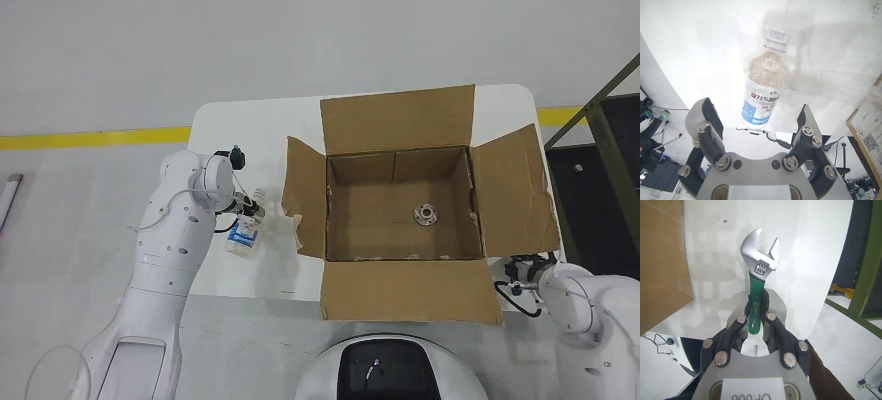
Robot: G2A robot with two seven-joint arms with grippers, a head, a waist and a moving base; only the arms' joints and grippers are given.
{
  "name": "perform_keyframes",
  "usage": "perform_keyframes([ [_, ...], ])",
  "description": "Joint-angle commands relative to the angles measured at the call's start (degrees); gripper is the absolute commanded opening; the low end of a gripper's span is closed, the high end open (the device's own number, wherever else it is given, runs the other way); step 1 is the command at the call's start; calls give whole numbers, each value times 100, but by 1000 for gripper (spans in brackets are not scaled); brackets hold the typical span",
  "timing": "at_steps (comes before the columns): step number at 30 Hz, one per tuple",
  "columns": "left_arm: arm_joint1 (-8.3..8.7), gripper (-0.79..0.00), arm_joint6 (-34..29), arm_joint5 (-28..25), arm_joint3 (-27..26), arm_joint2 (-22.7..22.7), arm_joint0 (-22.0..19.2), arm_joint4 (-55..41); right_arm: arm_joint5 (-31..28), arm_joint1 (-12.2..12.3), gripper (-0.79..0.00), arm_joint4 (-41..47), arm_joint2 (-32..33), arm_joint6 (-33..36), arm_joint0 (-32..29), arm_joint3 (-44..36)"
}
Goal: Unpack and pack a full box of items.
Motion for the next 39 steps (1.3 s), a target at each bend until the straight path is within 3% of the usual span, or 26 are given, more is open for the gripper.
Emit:
perform_keyframes([
  [1, 0, 0, 0, 0, 0, 0, 0, 0, 19, 18, -733, -3, -13, 6, 25, 34],
  [6, 0, 0, 0, 0, 0, 0, 0, 0, 40, 57, -606, -14, -62, 40, 78, 86],
  [11, 0, 0, 0, 0, 0, 0, 0, 0, 78, 94, -539, 1, -95, 51, 115, 98],
  [15, 0, 0, 0, 0, 0, 0, 0, 0, 95, 128, -536, 34, -58, 112, 138, 0],
  [20, 0, 0, 0, 0, 0, 0, 0, 0, 430, 166, -566, 300, 337, 158, 187, -614],
  [23, 0, 0, 0, 0, 0, 0, 0, 0, 675, 215, -785, 365, 824, 105, 314, -1192],
  [28, 0, 0, 0, 0, 0, 0, 0, 0, 624, 327, -785, 349, 1287, 85, 919, -1589],
  [32, 0, 0, 0, 0, 0, 0, 0, 0, 584, 416, -785, 480, 1282, 83, 1640, -1875],
  [39, 0, 0, 0, 0, 0, 0, 0, 0, 312, 511, -785, 784, 235, 369, 2583, -2144],
])
